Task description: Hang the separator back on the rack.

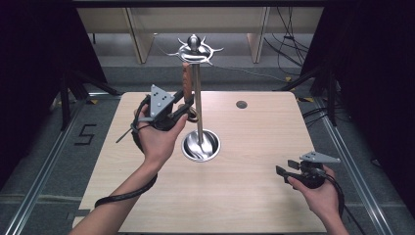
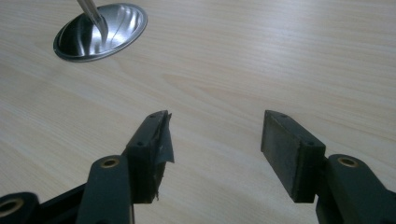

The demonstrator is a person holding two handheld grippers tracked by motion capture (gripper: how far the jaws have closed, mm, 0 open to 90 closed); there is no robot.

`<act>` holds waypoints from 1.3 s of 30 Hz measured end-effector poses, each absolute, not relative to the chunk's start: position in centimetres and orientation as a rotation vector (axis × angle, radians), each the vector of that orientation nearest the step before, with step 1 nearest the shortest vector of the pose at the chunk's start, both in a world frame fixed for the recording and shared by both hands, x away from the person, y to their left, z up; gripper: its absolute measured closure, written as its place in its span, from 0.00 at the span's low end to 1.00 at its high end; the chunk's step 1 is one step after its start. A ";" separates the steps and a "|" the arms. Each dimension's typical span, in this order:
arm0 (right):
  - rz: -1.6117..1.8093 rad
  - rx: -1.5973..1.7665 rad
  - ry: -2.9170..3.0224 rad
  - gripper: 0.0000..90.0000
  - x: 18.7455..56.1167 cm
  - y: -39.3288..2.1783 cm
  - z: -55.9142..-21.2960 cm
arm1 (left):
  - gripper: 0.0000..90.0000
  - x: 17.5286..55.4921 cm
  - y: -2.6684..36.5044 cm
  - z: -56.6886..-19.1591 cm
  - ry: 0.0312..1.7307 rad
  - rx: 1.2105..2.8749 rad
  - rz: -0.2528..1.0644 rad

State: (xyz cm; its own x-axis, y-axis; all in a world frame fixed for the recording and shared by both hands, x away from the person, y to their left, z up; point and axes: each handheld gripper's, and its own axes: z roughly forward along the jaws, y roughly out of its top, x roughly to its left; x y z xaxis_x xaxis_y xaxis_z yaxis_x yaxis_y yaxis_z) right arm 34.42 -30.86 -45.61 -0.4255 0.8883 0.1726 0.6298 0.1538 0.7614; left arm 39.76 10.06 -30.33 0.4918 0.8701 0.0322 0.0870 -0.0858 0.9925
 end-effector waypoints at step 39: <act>1.139 1.445 2.115 0.47 34.5 -30.9 -45.6 | 0.47 35.5 21.7 -46.3 0.976 1.921 0.451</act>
